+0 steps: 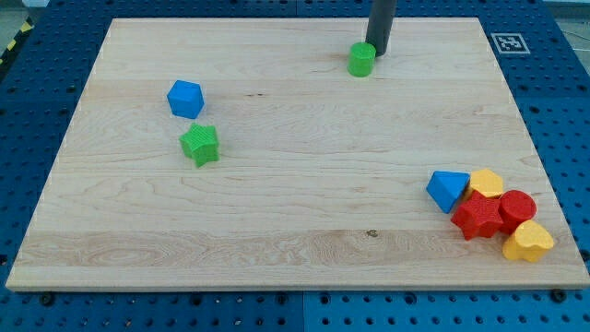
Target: Move the green circle parallel to the blue cube
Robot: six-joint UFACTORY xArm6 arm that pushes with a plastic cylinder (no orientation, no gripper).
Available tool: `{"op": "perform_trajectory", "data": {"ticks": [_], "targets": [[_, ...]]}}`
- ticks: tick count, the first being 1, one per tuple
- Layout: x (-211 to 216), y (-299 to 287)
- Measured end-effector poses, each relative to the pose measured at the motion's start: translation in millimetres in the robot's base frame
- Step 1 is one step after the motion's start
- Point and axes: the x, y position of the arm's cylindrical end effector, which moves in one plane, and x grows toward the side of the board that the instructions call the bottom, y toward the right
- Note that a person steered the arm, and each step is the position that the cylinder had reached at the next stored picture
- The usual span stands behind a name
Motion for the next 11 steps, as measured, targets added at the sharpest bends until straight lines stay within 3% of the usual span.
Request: {"op": "perform_trajectory", "data": {"ticks": [2,3,6,9,11], "targets": [[-15,-34],[17,-18],[48,-13],[50,-15],[42,18]]}}
